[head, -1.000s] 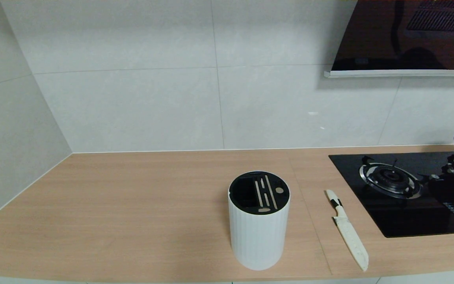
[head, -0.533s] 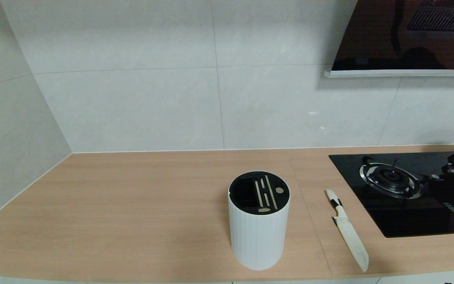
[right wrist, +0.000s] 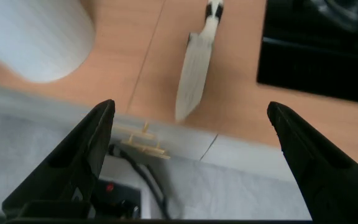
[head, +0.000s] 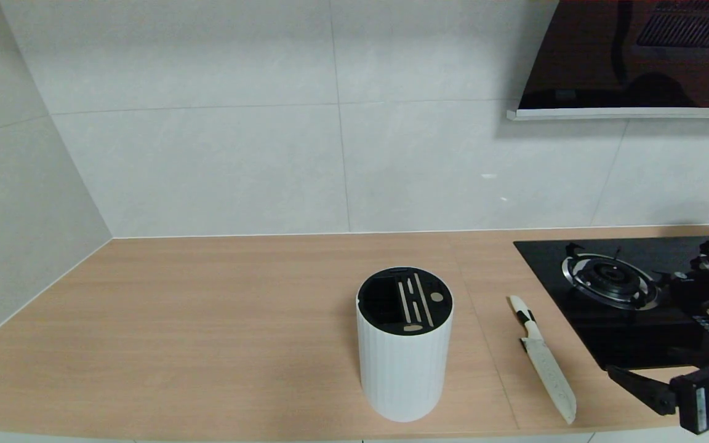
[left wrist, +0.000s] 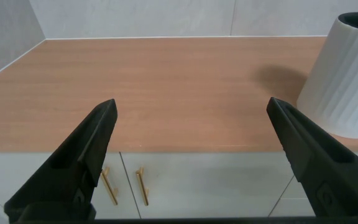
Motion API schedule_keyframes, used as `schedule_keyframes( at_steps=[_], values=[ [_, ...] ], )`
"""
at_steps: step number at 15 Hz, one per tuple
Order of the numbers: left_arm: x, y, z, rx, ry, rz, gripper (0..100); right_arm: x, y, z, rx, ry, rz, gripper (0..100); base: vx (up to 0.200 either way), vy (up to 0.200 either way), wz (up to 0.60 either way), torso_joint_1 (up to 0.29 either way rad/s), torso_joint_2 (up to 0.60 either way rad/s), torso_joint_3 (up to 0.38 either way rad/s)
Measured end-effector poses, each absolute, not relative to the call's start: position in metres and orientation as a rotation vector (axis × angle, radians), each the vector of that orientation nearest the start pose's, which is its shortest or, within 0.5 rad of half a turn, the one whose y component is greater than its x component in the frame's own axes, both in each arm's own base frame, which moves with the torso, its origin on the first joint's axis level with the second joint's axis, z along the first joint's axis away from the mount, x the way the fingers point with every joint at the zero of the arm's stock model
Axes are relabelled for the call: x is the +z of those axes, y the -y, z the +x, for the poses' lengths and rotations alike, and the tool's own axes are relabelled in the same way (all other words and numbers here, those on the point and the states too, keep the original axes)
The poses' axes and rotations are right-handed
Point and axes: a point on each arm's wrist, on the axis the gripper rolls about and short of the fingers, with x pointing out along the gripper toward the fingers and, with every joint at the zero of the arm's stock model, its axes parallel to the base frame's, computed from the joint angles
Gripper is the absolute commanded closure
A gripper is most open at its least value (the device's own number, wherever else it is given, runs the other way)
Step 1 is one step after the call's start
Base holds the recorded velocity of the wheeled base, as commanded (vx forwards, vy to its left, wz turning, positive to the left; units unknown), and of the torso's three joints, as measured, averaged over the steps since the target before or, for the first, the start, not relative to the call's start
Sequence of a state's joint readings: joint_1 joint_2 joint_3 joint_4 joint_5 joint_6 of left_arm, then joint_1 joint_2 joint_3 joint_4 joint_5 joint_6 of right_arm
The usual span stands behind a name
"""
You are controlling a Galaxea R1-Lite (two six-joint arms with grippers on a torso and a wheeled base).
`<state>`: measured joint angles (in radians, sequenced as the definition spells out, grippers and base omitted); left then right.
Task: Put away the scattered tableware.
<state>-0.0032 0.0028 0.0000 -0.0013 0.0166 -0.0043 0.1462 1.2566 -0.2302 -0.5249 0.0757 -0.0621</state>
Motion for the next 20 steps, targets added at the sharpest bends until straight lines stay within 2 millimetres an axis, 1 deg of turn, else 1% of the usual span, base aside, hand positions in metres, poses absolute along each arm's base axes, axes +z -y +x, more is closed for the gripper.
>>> schedule_keyframes(
  at_steps=[2, 6, 8, 10, 12, 16, 20],
  values=[
    [0.076, 0.000, -0.023, 0.013, -0.002, -0.004, 0, 0.123, -0.034, 0.174, 0.258, -0.486, -0.090, 0, 0.000, 0.000, 0.00, 0.000, 0.00, 0.000],
    [0.076, 0.000, -0.023, 0.013, -0.001, -0.004, 0, 0.110, -0.053, 0.218, 0.281, -0.533, -0.103, 0, 0.000, 0.000, 0.00, 0.000, 0.00, 0.000],
    [0.076, 0.000, -0.023, 0.014, -0.002, -0.004, 0, 0.102, -0.058, 0.238, 0.257, -0.561, -0.054, 0, 0.000, 0.000, 0.00, 0.000, 0.00, 0.000],
    [0.076, 0.000, -0.023, 0.015, -0.001, -0.004, 0, 0.089, -0.062, 0.253, 0.215, -0.570, -0.016, 0, 0.000, 0.000, 0.00, 0.000, 0.00, 0.000],
    [0.076, 0.000, -0.023, 0.014, -0.001, -0.004, 0, 0.075, -0.066, 0.265, 0.172, -0.551, -0.013, 0, 0.000, 0.000, 0.00, 0.000, 0.00, 0.000],
    [0.076, 0.000, -0.023, 0.014, -0.001, -0.004, 0, 0.039, -0.070, 0.277, 0.145, -0.614, -0.028, 0, 0.000, 0.000, 0.00, 0.000, 0.00, 0.000],
    [0.076, 0.000, -0.023, 0.014, -0.001, -0.004, 0, 0.012, -0.073, 0.291, 0.078, -0.556, -0.023, 0, 0.000, 0.000, 0.00, 0.000, 0.00, 0.000]
  ],
)
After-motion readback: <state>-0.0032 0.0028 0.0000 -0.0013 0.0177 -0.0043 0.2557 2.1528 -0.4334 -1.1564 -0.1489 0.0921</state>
